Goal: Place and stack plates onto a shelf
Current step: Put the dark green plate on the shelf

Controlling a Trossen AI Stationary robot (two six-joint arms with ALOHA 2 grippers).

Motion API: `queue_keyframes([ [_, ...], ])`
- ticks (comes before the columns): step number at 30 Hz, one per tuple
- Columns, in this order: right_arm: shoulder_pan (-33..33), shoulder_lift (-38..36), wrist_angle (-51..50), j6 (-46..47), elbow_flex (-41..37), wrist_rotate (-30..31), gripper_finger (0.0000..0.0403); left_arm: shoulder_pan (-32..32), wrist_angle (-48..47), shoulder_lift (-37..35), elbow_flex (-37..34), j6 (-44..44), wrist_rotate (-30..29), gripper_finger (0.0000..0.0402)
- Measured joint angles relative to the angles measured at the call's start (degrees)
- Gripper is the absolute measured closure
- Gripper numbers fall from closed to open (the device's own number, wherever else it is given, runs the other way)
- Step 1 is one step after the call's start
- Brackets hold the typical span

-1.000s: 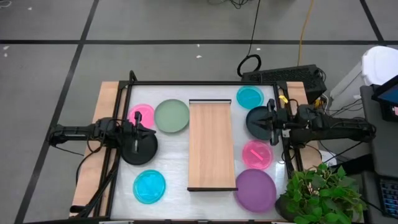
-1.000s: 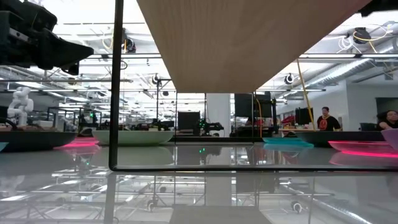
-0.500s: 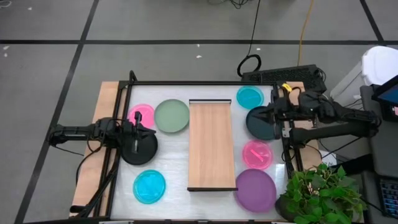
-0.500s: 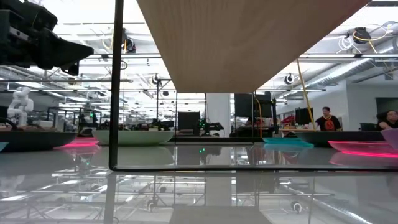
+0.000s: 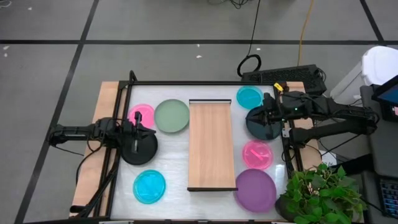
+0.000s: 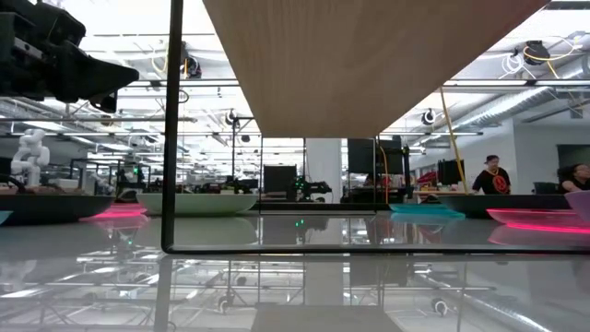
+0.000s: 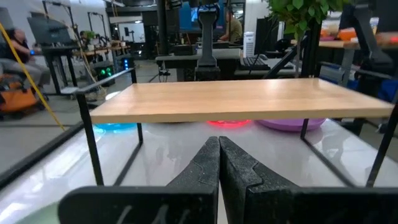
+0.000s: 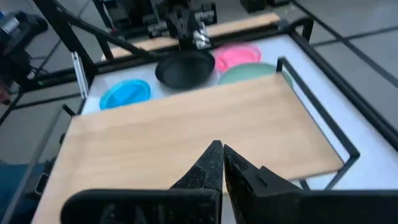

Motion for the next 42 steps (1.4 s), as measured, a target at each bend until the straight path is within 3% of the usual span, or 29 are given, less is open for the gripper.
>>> queue_keyframes([
  [7,0.0,0.8,-2.4,3.3,0.0,0.0,0.0403,0.0,0.0,0.0,1.1,-5.3,0.0,0.0398],
  [14,0.0,0.8,-9.1,7.1,0.0,-0.2,0.0403,-0.2,0.2,4.6,9.8,-8.8,0.1,0.0398],
  [23,0.0,0.7,-13.4,12.5,-1.4,-0.3,0.0403,-0.3,-9.2,19.7,29.0,-7.9,1.6,0.0398],
  [34,0.0,0.7,-12.5,18.4,-11.2,-0.3,0.0403,-0.4,-29.4,42.3,53.9,-8.6,1.7,0.0398],
  [42,0.0,0.9,-5.1,24.0,-21.2,-0.2,0.0403,-1.9,-32.5,53.0,62.9,-8.8,1.7,0.0398],
])
